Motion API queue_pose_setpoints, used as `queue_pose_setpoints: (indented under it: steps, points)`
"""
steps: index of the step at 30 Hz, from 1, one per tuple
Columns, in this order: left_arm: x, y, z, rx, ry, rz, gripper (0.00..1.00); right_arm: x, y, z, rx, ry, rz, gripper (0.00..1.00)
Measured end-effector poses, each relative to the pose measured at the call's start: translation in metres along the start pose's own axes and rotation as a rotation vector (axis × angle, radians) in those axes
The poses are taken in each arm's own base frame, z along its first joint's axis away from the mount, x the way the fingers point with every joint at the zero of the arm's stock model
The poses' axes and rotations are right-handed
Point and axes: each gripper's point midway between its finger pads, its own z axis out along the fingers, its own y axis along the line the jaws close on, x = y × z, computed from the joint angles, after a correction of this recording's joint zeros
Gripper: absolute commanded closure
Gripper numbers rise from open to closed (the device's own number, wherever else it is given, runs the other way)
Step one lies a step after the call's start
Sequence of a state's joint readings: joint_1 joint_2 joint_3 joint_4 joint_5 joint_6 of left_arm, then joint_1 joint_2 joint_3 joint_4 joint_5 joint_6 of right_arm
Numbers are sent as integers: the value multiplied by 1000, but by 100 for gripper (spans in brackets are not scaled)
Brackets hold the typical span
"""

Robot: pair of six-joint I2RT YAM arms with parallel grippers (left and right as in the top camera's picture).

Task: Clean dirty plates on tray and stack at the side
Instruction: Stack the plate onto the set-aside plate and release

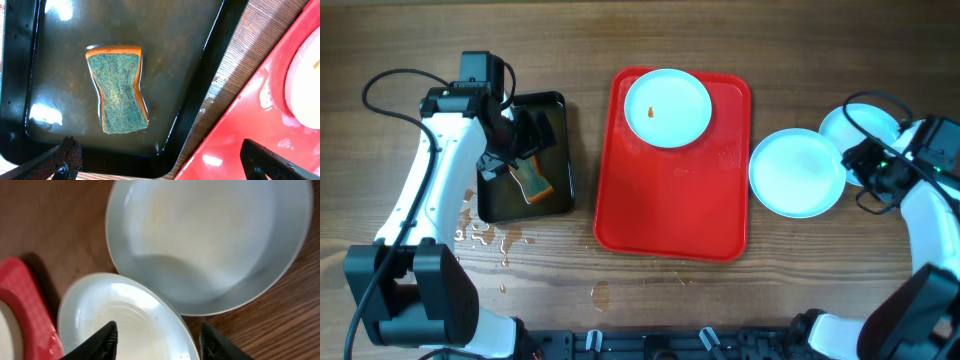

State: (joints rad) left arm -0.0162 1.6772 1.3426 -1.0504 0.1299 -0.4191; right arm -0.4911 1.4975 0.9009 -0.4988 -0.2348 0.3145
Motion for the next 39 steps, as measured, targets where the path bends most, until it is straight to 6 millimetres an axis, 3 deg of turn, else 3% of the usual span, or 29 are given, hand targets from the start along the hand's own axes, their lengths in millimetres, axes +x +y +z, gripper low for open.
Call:
queue_pose_setpoints:
  steps: [2, 4, 7, 14, 19, 25, 26, 28, 31, 33, 36, 38, 39]
  points:
    - [0, 0, 0, 0, 0, 0, 0, 15, -8, 16, 23, 67, 7, 52]
    - [0, 0, 0, 0, 0, 0, 0, 27, -19, 29, 61, 121, 20, 62]
    - [0, 0, 0, 0, 0, 0, 0, 30, -25, 34, 88, 134, 16, 96]
    - [0, 0, 0, 0, 0, 0, 0, 22, -24, 33, 91, 102, 32, 96]
    - [0, 0, 0, 0, 0, 0, 0, -10, -16, 13, 97, -8, 49, 96]
    - [0, 0, 0, 0, 0, 0, 0, -25, -52, 2, 233, -92, 228, 96]
    - [0, 0, 0, 0, 0, 0, 0, -29, -59, -1, 254, -110, 251, 91]
    - [0, 0, 0, 0, 0, 0, 0, -35, -69, -4, 283, -140, 274, 57]
    - [0, 0, 0, 0, 0, 0, 0, -44, -66, -4, 267, -167, 221, 60]
    - [0, 0, 0, 0, 0, 0, 0, -42, -50, -2, 178, -132, 161, 60]
    - [0, 0, 0, 0, 0, 0, 0, -36, 12, -10, -56, -69, 21, 61]
    - [0, 0, 0, 0, 0, 0, 0, -10, 96, -26, -264, -11, -221, 60]
    - [0, 0, 0, 0, 0, 0, 0, 5, 123, -30, -312, 10, -308, 60]
